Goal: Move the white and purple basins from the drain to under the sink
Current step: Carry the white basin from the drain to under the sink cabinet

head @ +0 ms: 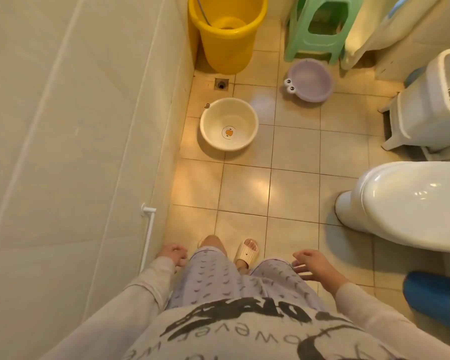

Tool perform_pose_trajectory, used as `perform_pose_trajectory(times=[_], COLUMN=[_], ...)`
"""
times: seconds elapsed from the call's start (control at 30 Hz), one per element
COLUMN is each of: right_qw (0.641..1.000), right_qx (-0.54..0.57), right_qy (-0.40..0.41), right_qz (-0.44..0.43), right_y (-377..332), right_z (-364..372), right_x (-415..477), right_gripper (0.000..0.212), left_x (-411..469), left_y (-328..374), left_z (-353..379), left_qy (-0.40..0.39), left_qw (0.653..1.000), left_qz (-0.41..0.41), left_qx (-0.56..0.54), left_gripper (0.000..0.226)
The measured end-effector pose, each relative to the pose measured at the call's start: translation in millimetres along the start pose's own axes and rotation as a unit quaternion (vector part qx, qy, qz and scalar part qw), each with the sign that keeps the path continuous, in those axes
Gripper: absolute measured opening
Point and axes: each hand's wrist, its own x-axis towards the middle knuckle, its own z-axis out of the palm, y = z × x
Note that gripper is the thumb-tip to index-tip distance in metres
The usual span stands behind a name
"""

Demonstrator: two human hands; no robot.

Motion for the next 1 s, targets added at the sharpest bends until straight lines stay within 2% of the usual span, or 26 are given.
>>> perform_pose_trajectory(times=[0.17,0.27,0.43,0.6,0.77,1.0], right_qw=[0.997,0.994,0.994,0.997,0.999,0.998], right_qx=[-0.005,0.003,0.011,0.041,0.029,0.021], right_qy=[-0.004,-0.009,-0.011,0.010,0.030,0.058], right_qz=[-0.077,-0.106,-0.111,-0.068,-0.019,0.012], right_y=[-63.5,-95.0,-134.0,-171.1,-203.7,-241.9], right_z=[-11.4,-14.1,-13.5,-11.0,-13.7,-25.1], right_x=[14.3,19.2,34.0,60.2,80.1,91.1], right_gripper=[0.021,0.021,0.020,0.020,0.025,0.026], left_x=[2.5,7.1,28.3,66.1,88.7,97.3], left_y=[-10.3,-16.8,-2.8,69.1,172.6,297.0], left_z=[2.6,-0.9,-12.9,-45.7,-82.9,-111.8], left_qy=[0.019,0.023,0.035,0.019,0.025,-0.012], left_qw=[0.999,0.998,0.996,0.997,0.999,0.997], left_qz=[-0.032,-0.056,-0.076,-0.070,-0.010,0.072], left_qx=[0.010,-0.012,-0.041,0.000,-0.017,0.010], left_gripper=[0.011,0.022,0.009,0.008,0.012,0.012])
